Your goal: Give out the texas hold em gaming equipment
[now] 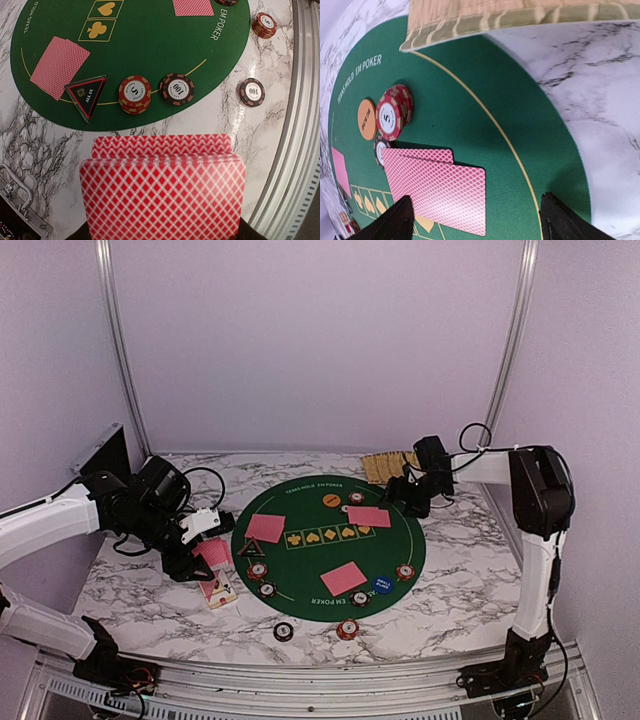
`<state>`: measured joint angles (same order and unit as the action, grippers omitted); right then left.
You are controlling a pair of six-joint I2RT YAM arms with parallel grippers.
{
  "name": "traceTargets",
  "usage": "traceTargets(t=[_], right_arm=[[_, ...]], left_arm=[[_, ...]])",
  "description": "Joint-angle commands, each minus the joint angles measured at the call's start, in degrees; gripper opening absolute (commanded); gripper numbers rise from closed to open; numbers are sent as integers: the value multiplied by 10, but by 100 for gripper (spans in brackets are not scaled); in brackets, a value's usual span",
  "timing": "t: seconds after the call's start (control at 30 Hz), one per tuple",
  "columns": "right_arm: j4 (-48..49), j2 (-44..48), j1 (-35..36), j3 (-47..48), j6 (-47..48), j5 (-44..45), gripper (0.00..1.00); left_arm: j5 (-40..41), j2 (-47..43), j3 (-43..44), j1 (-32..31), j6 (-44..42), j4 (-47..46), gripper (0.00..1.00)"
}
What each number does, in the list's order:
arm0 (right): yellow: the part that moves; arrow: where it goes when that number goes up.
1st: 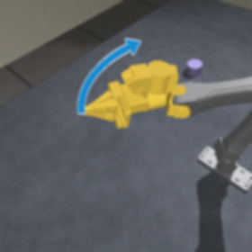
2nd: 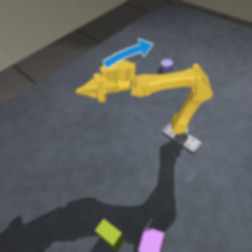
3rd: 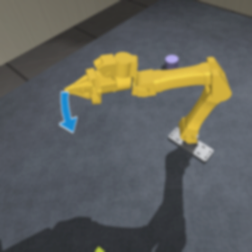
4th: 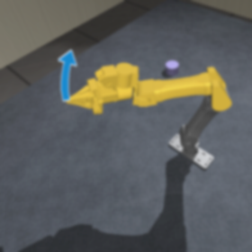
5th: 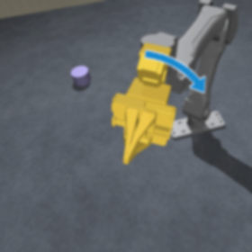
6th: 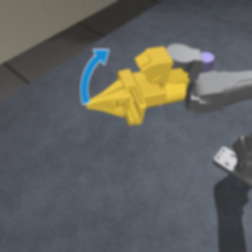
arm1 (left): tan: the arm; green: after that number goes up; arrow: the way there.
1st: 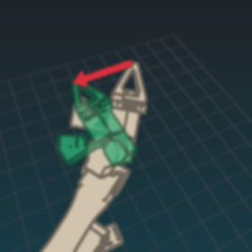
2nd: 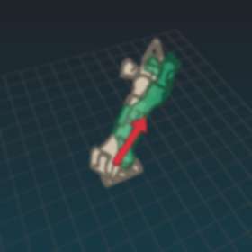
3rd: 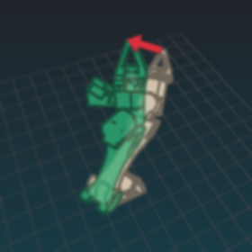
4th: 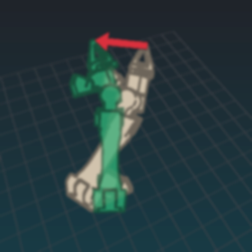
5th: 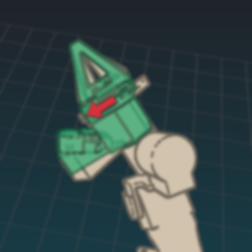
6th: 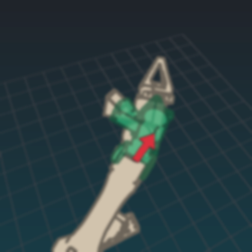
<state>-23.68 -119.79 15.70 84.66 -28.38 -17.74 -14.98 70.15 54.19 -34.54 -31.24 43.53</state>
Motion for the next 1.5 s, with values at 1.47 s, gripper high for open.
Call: traceTargets(t=[1.47], right_arm=[[360, 168, 341, -153, -197, -90, 99]], left_arm=[[-7, -8, 14, 3, -2, -5, 0]])
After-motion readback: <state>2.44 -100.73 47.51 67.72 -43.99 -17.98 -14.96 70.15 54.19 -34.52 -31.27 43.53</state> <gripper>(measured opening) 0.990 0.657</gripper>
